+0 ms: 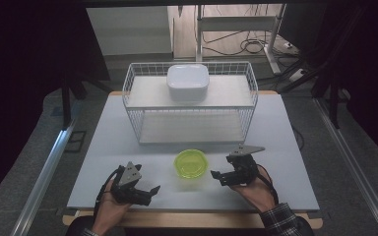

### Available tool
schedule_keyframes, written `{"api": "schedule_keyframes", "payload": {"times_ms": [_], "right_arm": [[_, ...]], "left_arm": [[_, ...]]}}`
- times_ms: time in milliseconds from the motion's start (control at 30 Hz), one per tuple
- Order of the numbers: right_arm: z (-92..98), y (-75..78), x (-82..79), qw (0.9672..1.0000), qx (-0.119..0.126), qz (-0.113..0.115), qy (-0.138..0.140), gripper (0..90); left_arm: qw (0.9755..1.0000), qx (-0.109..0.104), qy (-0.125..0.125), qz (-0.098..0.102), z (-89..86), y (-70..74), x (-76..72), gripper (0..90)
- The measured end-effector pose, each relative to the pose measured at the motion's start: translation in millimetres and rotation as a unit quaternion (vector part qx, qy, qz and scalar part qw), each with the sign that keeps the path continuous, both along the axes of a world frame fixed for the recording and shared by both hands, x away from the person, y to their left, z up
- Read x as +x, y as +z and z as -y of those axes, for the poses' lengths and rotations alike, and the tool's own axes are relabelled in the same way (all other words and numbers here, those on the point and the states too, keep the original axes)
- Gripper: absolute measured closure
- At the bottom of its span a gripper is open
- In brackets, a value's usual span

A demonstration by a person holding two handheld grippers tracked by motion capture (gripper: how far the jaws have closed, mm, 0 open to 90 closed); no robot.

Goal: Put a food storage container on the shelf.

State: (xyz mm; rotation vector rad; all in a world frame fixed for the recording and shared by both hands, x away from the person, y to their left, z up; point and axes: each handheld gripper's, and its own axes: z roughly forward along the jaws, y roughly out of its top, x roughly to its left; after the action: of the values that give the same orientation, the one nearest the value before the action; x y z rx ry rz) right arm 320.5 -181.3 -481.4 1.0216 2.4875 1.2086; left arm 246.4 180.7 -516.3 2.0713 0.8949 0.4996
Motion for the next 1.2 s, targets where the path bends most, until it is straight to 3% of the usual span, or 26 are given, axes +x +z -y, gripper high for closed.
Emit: {"api": "schedule_keyframes", "payload": {"times_ms": [133, 367, 733, 1200], "right_arm": [[-0.4, 3.5, 4.5, 0.9998, 0.016, -0.007, 0.004, 24.0], [-1.6, 6.2, 15.7, 0.9976, 0.056, -0.041, 0.000, 33.2], [-15.0, 6.7, 38.7, 0.9937, 0.075, -0.083, 0.004, 50.2], [-29.8, -9.7, 65.3, 0.9824, 0.099, -0.158, 0.009, 63.7]], "left_arm": [[1.0000, 0.002, 0.000, 0.000, 0.2, -0.2, 0.2, 3.2], [1.0000, 0.003, 0.000, -0.001, 0.7, -0.7, 0.4, 3.2], [1.0000, 0.004, -0.001, 0.000, 1.1, -1.0, 0.2, 3.3], [0.9999, 0.011, -0.005, -0.001, 1.7, -1.2, 0.0, 3.3]]}}
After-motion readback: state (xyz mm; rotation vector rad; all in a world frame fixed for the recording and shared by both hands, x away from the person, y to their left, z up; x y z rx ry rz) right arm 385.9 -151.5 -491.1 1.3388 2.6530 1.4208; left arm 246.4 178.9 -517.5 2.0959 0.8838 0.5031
